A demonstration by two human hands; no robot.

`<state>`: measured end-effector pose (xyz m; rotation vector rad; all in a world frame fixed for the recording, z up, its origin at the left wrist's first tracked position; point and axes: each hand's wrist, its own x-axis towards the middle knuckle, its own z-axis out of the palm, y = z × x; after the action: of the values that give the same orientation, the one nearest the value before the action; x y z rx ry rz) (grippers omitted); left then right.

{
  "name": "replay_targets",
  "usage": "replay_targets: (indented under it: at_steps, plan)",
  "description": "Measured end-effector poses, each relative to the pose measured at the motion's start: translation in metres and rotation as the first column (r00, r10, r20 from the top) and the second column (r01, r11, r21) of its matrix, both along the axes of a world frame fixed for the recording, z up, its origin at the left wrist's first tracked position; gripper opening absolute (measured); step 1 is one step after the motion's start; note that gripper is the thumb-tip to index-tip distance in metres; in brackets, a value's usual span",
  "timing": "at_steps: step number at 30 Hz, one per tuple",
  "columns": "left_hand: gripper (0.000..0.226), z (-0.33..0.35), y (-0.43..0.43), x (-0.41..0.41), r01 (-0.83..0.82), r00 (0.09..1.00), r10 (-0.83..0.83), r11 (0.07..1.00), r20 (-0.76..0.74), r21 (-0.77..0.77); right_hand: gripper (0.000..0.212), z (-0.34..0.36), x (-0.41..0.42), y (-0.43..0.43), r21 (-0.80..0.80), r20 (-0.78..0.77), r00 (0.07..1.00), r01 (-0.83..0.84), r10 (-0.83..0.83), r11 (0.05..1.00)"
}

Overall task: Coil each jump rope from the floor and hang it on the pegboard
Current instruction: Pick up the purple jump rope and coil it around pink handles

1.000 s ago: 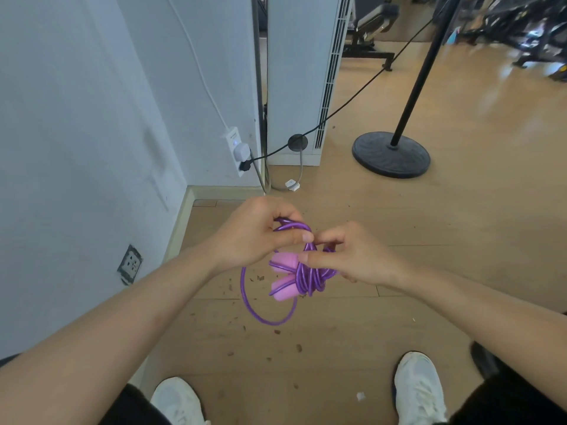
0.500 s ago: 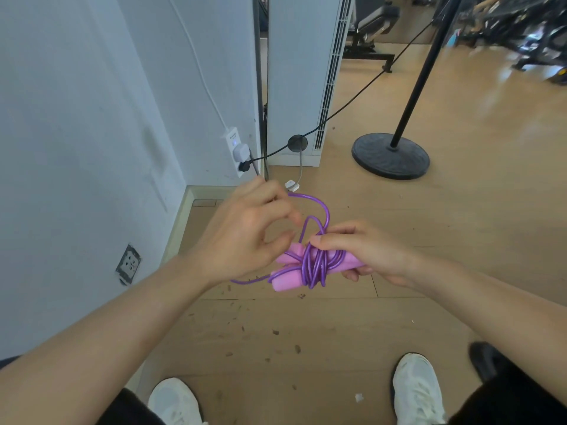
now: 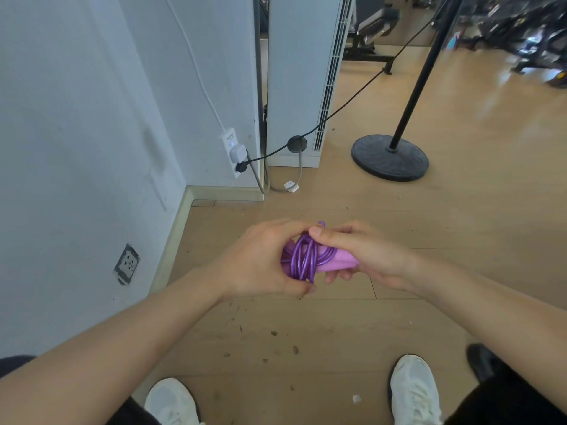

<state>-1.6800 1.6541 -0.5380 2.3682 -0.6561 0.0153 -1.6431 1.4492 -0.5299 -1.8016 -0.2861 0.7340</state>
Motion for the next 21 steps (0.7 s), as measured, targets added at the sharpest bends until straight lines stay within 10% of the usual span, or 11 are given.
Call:
replay_targets:
  at_steps: [4,11,21]
  plan:
    - [0.078,0.001,0.01,0.009,-0.044,0.999,0.044,0.998,-0.001,-0.047,0.048,-0.001,0.01,-0.007,0.054,-0.039,0.993,0.118,-0.116,0.992]
    - [0.053,0.007,0.015,0.013,-0.111,0.974,0.075,0.981,-0.215,-0.158,0.042,0.0,0.015,-0.013,-0.058,0.484,0.874,0.08,-0.042,0.995]
    - [0.033,0.015,0.018,0.022,-0.45,0.793,0.01,0.683,-0.609,-0.575,0.055,-0.011,0.002,-0.001,0.19,0.076,0.989,-0.136,0.123,0.972]
